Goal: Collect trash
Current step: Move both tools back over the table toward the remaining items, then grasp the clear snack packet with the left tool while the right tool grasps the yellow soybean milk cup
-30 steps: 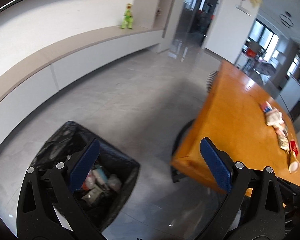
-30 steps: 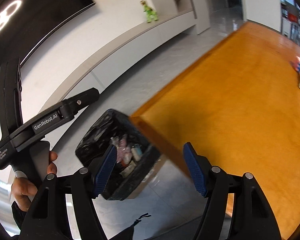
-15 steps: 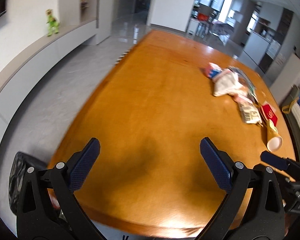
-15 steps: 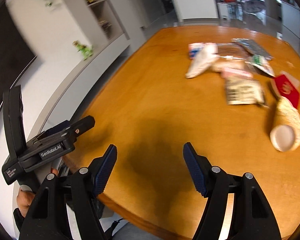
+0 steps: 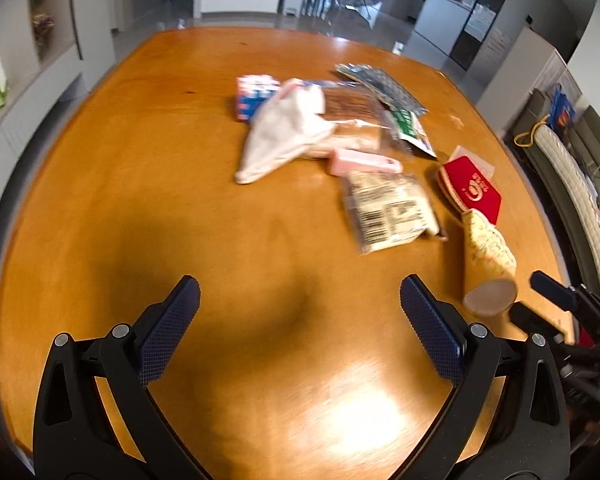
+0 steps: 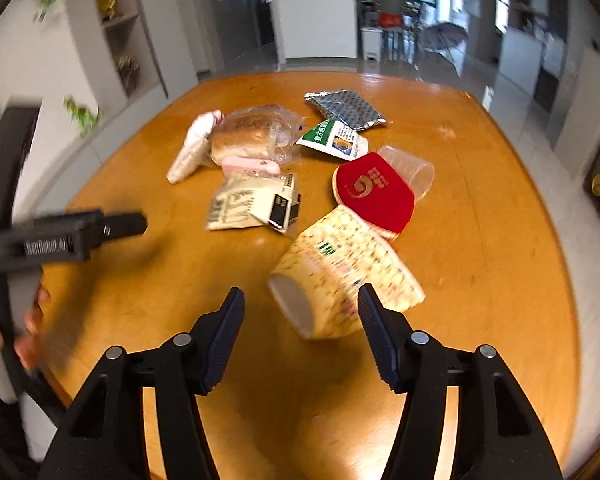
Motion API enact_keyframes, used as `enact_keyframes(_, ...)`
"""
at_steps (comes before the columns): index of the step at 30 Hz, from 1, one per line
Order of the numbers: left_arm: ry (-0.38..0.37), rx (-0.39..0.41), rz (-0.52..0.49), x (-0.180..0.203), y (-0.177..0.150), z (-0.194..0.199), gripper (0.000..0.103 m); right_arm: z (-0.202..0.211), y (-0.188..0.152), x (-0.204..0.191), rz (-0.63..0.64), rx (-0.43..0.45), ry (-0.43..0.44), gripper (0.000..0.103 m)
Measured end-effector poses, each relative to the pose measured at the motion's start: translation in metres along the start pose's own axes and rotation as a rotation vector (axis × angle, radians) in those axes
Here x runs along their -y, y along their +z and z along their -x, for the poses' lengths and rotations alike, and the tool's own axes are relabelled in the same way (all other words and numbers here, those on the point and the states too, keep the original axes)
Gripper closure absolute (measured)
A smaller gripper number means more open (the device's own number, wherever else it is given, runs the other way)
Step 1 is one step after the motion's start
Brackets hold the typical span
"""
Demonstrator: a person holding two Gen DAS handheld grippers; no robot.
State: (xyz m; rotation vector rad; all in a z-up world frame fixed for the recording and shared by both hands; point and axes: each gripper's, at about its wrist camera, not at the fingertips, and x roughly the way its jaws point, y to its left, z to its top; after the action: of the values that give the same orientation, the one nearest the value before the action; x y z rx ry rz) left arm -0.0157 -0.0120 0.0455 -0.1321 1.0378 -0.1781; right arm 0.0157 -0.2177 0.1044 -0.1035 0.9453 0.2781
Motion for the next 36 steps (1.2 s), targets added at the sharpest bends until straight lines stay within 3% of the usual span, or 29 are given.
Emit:
enact_keyframes(5, -0.03, -0.057, 0.021, 0.031, 0.027, -0.034, 0.006, -0.035, 0.009, 0.003, 0.133, -0.06, -0.039, 0.059)
enact_keyframes(7, 0.009, -0.074, -0.016, 0.045, 0.035, -0.049, 0.006, -0.033, 0.006, 0.006, 0.128, -0.044, -0.02, 0.07)
enact_keyframes(9, 0.054, -0.106, -0.049, 0.059, 0.042, -0.067, 0.006, -0.027, 0.004, 0.009, 0.106, -0.034, 0.001, 0.074)
enact_keyframes(13, 0.039, -0.15, -0.019, 0.069, 0.047, -0.09, 0.006, -0.015, 0.0, 0.016, 0.041, -0.018, 0.034, 0.074)
enact_keyframes(17, 0.077, -0.098, -0.07, 0.083, 0.044, -0.095, 0.006, -0.006, -0.001, 0.021, -0.018, -0.003, 0.074, 0.075)
enact_keyframes(19, 0.077, -0.069, -0.109, 0.087, 0.04, -0.092, 0.021, -0.002, -0.002, 0.019, -0.031, 0.005, 0.078, 0.075)
enact_keyframes(21, 0.05, -0.06, -0.117, 0.083, 0.036, -0.083, 0.045, 0.004, -0.003, 0.017, -0.037, 0.017, 0.082, 0.075)
enact_keyframes(24, -0.07, -0.086, -0.07, 0.061, 0.03, -0.07, 0.063, 0.013, -0.004, 0.009, -0.045, 0.039, 0.102, 0.075)
enact_keyframes(29, -0.127, -0.032, -0.022, 0.023, 0.001, -0.028, 0.068, 0.026, -0.005, -0.018, -0.034, 0.067, 0.153, 0.075)
enact_keyframes(36, -0.08, 0.074, 0.042, -0.041, -0.052, 0.029, 0.068, 0.035, -0.018, -0.083, -0.001, 0.08, 0.232, 0.075)
